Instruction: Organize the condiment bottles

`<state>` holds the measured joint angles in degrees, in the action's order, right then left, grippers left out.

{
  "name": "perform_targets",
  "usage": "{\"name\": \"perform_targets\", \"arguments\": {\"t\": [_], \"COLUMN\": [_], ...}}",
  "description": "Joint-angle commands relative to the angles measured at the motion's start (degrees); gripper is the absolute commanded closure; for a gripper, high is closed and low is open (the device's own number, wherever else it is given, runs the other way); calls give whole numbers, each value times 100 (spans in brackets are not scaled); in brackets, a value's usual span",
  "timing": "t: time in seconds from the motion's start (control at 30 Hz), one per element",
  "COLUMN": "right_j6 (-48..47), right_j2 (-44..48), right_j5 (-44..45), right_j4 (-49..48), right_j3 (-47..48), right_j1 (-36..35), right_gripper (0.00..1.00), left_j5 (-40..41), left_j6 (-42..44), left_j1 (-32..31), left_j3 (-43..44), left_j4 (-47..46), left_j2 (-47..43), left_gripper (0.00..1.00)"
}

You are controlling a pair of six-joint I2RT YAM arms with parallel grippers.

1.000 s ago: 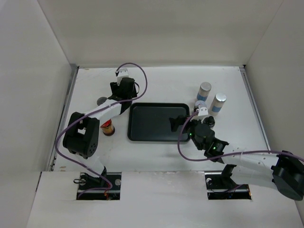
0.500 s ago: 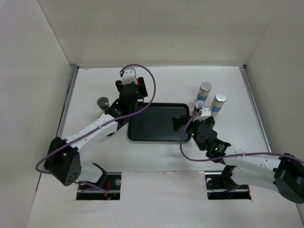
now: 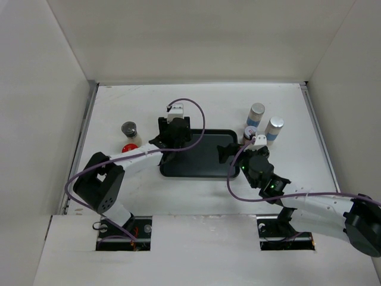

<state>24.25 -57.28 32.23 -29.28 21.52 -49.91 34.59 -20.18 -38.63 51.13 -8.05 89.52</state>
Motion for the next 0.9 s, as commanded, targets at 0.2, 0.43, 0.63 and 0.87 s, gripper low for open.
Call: {"name": "perform_targets", "arguments": {"t": [0.2, 0.43, 0.63, 0.87], "right_j6": [71, 115, 133, 185], "right_j2": [32, 23, -2, -64], "right_j5": [56, 3, -32, -94], "right_j4": [-342, -324, -280, -280], "right_j3": [-7, -7, 19, 45], "right_j1": [39, 38, 30, 30], "right_gripper": [0, 0, 0, 0], "left_j5": [461, 1092, 2060, 1297], "left_j6": [-3, 6, -792, -1673], "left_j1": [-122, -219, -176, 825], "left_j3": [64, -463, -754, -1123], "left_j4": [-865, -305, 2268, 3732], "left_j2": [-564, -2629, -4046, -4294], "left_gripper": [1, 0, 0, 0]}}
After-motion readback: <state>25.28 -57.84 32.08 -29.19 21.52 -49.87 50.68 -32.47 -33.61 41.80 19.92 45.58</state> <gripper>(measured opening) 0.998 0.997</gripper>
